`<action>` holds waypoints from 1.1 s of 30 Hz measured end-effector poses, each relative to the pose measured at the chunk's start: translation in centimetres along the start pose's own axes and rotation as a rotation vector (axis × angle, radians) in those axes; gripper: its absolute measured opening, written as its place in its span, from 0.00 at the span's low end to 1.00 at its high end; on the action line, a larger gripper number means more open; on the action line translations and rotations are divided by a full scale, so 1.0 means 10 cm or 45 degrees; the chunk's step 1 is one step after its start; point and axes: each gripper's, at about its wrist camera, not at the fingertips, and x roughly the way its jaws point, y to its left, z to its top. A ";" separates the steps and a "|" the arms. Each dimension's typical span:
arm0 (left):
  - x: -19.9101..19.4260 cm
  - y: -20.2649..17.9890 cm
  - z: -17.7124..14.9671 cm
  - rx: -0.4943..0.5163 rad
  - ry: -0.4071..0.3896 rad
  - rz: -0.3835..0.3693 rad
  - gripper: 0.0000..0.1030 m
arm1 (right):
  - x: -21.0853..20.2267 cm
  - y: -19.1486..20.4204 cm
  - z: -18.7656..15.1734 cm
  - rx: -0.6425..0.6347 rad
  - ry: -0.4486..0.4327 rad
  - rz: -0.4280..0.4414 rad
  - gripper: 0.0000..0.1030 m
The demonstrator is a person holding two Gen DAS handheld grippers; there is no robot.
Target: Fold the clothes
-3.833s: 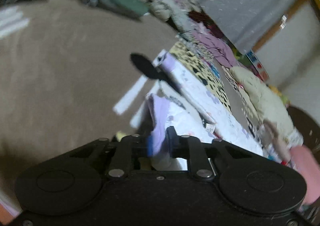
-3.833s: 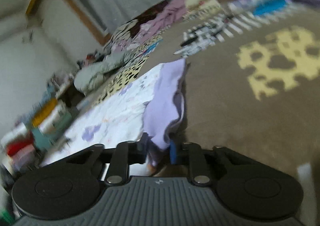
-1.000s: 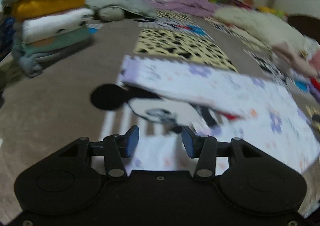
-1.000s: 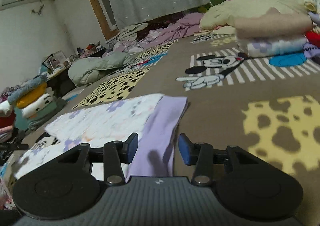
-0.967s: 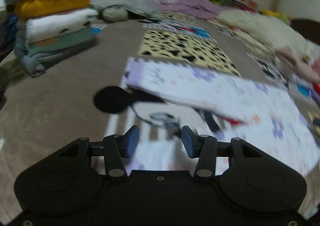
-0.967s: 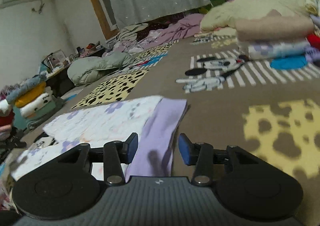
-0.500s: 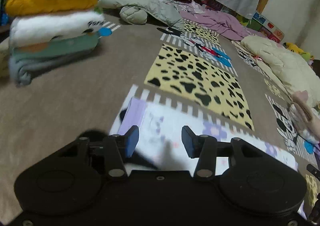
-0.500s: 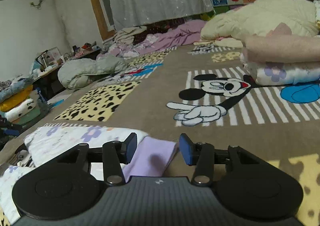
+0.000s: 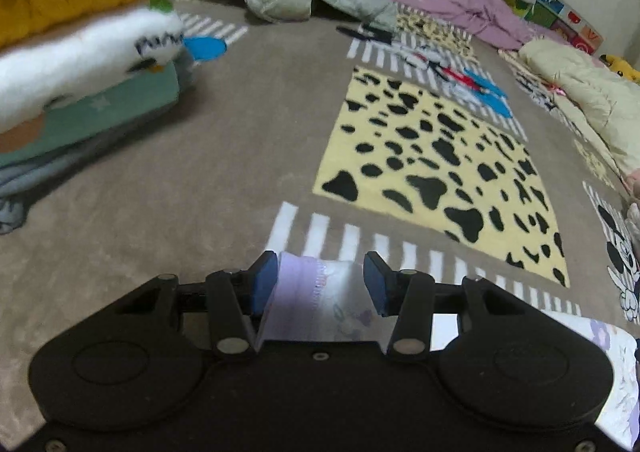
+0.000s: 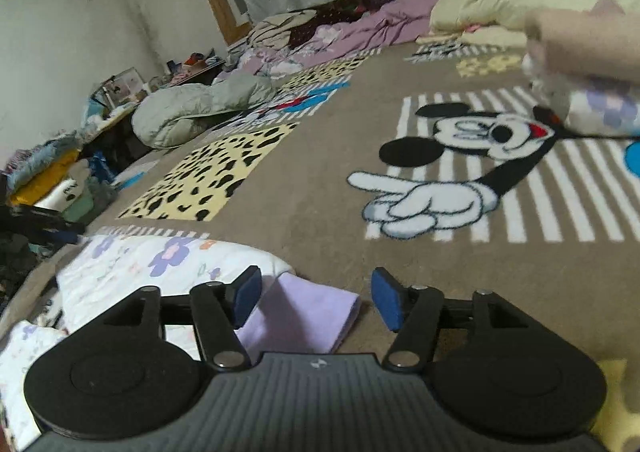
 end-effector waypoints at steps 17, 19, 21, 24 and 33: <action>-0.13 0.03 -0.07 0.039 -0.151 -0.156 0.13 | -0.12 0.06 0.09 0.002 -0.067 0.100 0.03; -0.22 0.05 -0.09 0.047 -0.188 -0.187 0.13 | -0.18 0.09 0.11 -0.009 -0.080 0.113 0.03; -0.33 0.07 -0.14 0.063 -0.217 -0.210 0.13 | -0.24 0.11 0.11 -0.022 -0.088 0.129 0.03; -0.49 0.10 -0.20 0.080 -0.260 -0.244 0.13 | -0.36 0.14 0.12 -0.030 -0.108 0.145 0.03; -1.01 0.21 -0.49 0.129 -0.357 -0.309 0.12 | -0.80 0.36 0.00 -0.124 -0.167 0.170 0.02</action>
